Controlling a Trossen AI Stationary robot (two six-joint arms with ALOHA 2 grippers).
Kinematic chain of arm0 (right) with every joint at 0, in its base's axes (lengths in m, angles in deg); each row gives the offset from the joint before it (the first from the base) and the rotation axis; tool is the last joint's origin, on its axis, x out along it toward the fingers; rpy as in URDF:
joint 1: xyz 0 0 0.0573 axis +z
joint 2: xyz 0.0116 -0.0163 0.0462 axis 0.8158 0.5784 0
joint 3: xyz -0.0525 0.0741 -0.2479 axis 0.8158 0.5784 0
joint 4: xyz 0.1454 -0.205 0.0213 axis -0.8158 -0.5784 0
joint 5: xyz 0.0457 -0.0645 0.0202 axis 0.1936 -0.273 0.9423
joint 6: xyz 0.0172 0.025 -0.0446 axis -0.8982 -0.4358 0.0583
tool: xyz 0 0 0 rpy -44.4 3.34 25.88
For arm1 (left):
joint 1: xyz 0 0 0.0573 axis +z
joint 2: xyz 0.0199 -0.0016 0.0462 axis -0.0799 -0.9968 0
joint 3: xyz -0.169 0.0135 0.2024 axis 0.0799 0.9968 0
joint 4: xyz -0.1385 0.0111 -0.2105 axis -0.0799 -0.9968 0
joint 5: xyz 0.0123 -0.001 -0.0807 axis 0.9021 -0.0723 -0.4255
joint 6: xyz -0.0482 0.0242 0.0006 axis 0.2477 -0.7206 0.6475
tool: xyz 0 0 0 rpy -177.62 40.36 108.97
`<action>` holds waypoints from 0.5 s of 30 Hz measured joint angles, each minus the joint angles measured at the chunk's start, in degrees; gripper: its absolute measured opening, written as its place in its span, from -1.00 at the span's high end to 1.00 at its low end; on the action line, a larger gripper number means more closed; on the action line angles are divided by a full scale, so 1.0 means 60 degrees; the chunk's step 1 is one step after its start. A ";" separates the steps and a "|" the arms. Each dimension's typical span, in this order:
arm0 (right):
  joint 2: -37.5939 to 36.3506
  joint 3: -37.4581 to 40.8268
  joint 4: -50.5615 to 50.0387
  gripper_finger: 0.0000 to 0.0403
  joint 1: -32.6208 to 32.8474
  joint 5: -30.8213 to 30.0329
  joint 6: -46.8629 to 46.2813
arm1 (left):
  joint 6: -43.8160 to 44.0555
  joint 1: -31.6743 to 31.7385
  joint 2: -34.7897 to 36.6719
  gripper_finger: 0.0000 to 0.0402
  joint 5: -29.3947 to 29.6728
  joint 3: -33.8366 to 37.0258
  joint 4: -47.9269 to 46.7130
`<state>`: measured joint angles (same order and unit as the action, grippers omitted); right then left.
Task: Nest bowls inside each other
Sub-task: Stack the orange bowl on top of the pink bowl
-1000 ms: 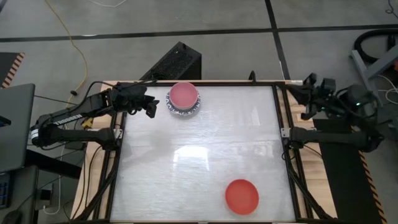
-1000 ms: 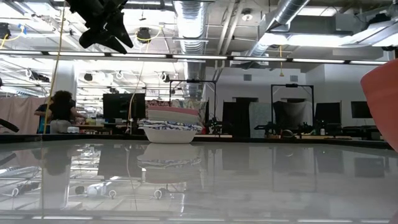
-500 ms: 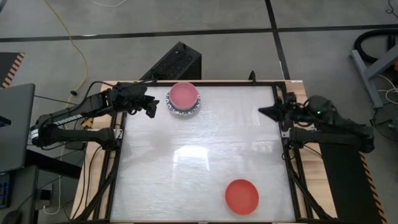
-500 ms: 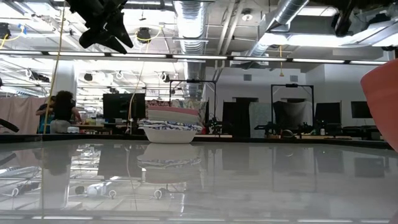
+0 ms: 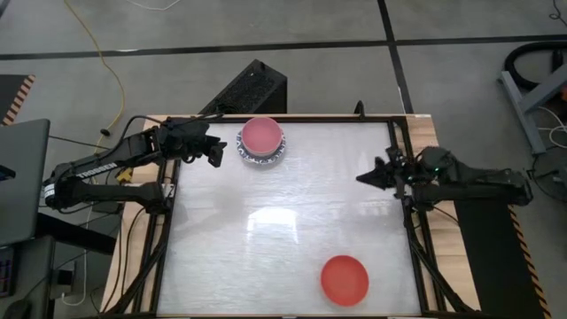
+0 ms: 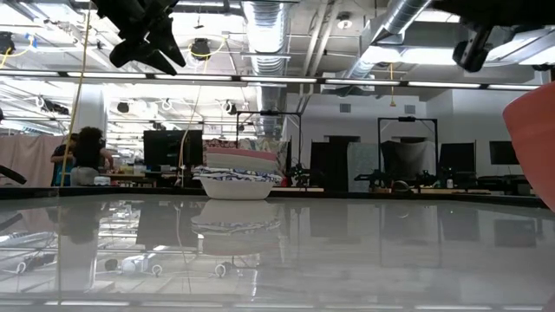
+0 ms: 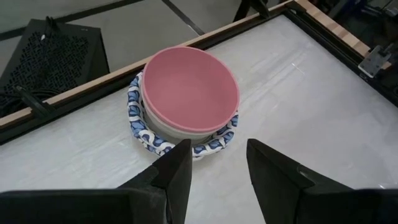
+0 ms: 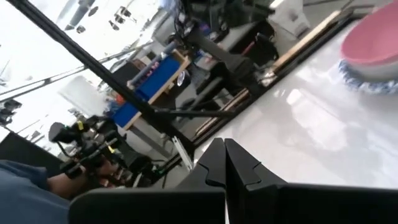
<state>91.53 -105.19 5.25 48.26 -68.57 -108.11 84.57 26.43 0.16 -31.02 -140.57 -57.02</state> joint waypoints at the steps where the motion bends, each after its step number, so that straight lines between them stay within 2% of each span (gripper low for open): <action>1: 0.0117 0.0191 0.0327 0.96 0.0230 -0.0125 -0.0076 | 0.0000 0.0001 0.0000 0.29 0.0009 0.0000 0.0001; 5: 0.0633 0.0634 0.1418 0.96 0.1167 -0.0966 -0.0297 | 0.0000 -0.0002 0.0000 0.29 0.0102 0.0000 0.0001; 15: 0.1556 0.0664 0.0870 0.96 0.3527 -0.2495 -0.2121 | 0.0000 0.0001 0.0004 0.29 0.0148 0.0080 -0.0010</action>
<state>100.86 -101.20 10.46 69.42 -83.55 -120.84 84.57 26.43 0.18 -30.14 -140.09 -57.08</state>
